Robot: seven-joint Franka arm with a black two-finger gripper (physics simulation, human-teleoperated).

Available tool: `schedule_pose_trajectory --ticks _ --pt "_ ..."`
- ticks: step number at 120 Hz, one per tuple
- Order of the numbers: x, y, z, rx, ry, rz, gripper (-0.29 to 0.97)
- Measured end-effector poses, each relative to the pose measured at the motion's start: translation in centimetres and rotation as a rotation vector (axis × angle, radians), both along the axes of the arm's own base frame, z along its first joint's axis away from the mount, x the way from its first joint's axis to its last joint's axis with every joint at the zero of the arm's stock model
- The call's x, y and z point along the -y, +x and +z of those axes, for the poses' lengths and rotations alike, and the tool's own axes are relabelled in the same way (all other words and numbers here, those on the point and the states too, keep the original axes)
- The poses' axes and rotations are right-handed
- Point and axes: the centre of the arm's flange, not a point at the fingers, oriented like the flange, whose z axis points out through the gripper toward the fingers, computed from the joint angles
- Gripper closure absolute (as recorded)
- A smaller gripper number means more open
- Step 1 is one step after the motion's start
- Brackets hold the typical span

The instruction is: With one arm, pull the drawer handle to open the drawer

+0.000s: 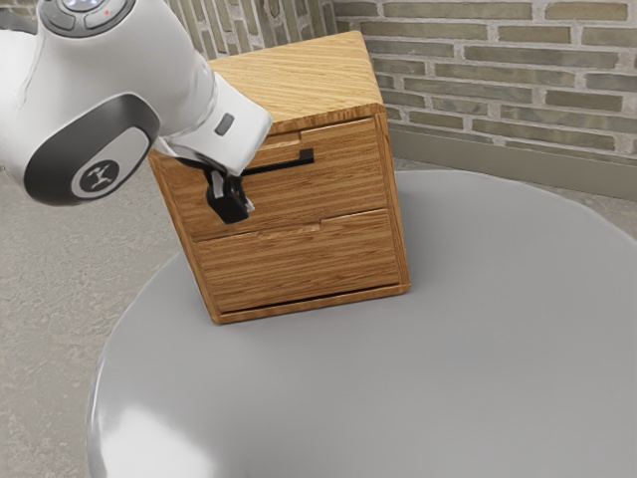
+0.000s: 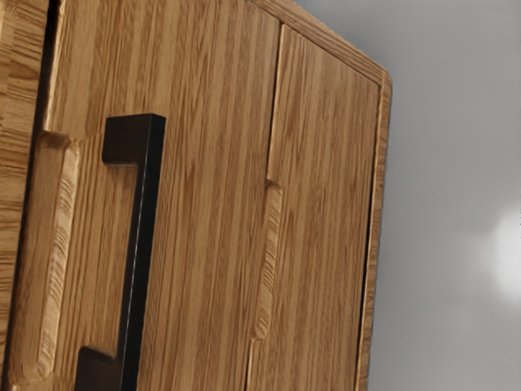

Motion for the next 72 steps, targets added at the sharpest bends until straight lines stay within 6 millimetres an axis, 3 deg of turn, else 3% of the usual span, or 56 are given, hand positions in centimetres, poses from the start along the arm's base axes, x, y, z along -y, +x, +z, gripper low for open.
schedule_pose_trajectory --ticks 16,50,72 --pt "-2.3 2.1 -0.4 -0.007 -0.037 0.011 0.0" --pt "-2.0 4.7 -3.5 -0.072 -0.026 -0.041 0.0" --pt "-2.3 5.5 -3.9 -0.075 -0.013 -0.065 0.0"
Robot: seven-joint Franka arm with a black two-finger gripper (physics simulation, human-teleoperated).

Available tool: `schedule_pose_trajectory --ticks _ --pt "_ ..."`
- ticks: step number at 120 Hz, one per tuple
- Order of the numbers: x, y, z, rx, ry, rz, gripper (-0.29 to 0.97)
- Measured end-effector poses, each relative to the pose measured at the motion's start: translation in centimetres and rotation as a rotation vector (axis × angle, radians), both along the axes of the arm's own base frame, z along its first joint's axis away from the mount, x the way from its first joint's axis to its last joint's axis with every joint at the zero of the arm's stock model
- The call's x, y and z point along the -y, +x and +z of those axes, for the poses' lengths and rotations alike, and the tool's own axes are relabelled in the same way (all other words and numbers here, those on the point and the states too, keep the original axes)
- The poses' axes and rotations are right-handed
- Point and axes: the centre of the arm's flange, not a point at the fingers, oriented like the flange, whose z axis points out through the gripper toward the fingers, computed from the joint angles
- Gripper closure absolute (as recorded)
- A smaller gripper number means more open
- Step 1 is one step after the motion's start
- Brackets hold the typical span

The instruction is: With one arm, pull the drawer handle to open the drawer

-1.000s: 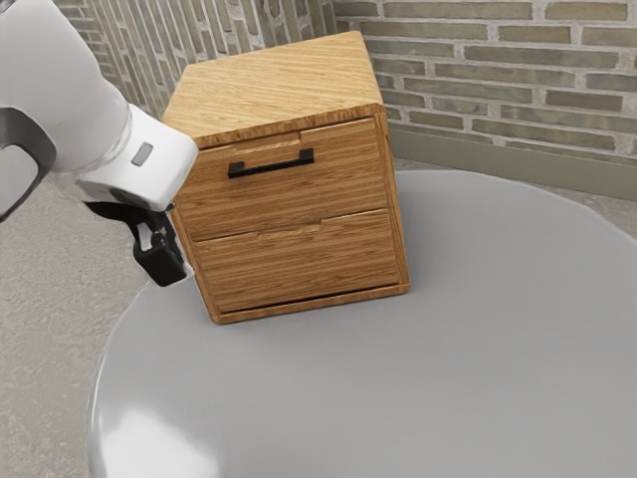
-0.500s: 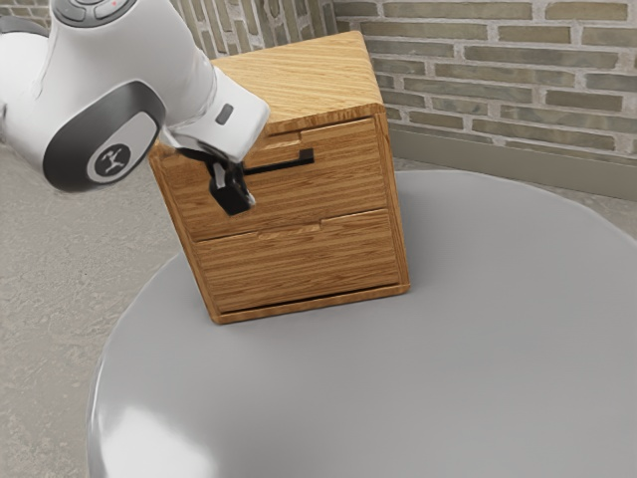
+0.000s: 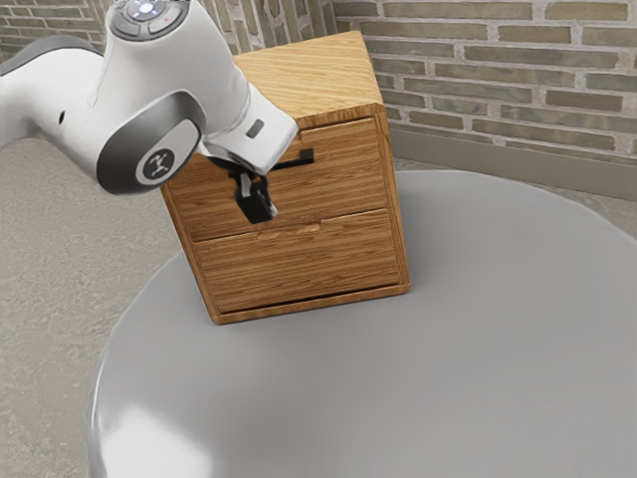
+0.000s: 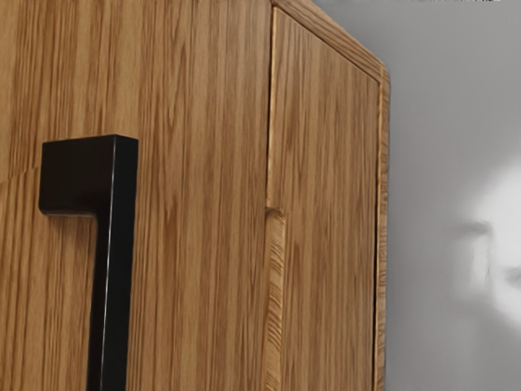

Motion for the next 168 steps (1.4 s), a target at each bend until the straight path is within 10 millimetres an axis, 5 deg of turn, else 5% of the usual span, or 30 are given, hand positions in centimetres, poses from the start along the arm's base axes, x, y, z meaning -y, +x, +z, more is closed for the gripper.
schedule_pose_trajectory --ticks 19,29,61,117,168 --pt "-0.2 0.9 -1.4 -0.021 0.01 -0.019 0.0" --pt "-0.4 1.2 -2.2 -0.034 0.007 -0.024 -0.11" --pt "-0.3 1.1 -3.1 -0.056 0.013 -0.048 0.0" --pt "1.5 -5.9 -2.2 -0.031 0.011 -0.118 0.04" --pt "6.6 -9.6 -3.0 -0.037 0.019 -0.207 0.01"
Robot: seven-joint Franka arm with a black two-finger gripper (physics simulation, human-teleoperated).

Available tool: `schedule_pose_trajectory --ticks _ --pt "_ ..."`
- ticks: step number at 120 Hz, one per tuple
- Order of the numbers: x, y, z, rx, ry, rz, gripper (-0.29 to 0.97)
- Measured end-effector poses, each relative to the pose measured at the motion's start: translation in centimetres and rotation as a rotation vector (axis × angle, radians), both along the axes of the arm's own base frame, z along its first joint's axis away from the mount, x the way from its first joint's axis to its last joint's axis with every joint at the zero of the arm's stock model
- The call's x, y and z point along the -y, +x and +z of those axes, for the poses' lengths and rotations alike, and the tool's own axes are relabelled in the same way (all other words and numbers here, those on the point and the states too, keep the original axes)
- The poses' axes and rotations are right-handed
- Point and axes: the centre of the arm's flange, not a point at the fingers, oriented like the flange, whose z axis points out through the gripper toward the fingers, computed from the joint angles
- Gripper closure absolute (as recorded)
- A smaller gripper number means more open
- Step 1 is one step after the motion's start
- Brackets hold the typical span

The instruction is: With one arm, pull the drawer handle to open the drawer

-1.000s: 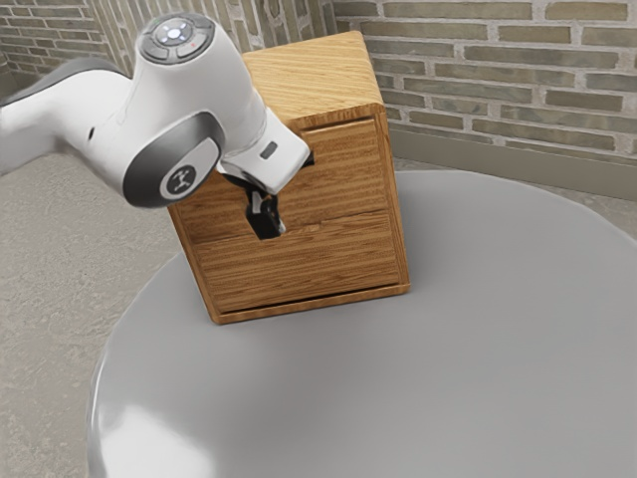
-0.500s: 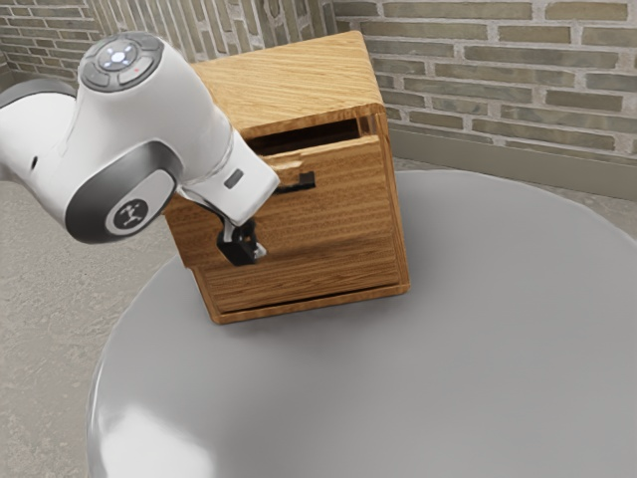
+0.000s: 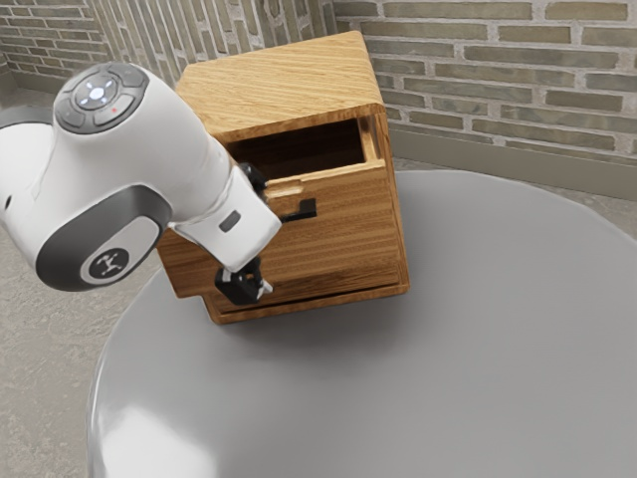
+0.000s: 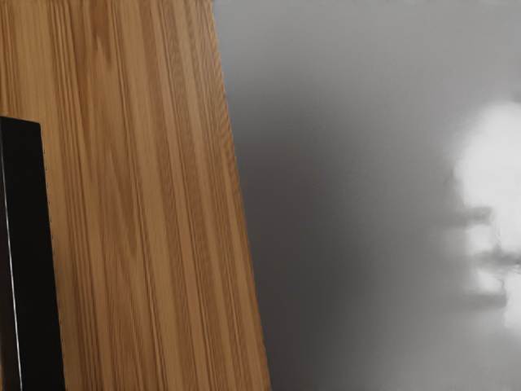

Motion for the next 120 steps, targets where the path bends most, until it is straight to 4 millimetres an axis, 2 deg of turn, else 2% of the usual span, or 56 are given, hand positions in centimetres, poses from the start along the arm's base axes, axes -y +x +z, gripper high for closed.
schedule_pose_trajectory --ticks 18,58,74,84,94,98,102,108,111,114,117,120 --pt "1.6 -1.3 -0.3 0.0 0.009 -0.025 -0.01" --pt "3.5 -3.7 -0.4 0.011 0.025 -0.053 0.01" --pt "4.3 -4.5 0.0 0.021 0.033 -0.065 0.02" --pt "5.6 -4.9 1.1 0.041 0.04 -0.084 0.01" --pt "7.0 -5.4 3.7 0.076 0.046 -0.1 0.01" --pt "7.2 -5.8 5.9 0.104 0.042 -0.097 0.01" --pt "7.3 -6.5 9.6 0.147 0.034 -0.087 0.0" --pt "6.6 -7.9 17.7 0.219 -0.017 -0.044 0.0" --pt "4.3 -7.8 20.7 0.228 -0.063 0.022 0.0" --pt "1.0 -6.9 22.3 0.208 -0.119 0.113 0.0" --pt "-2.0 -5.7 22.5 0.167 -0.171 0.197 0.0" --pt "-4.7 -3.5 21.3 0.101 -0.216 0.278 0.0"
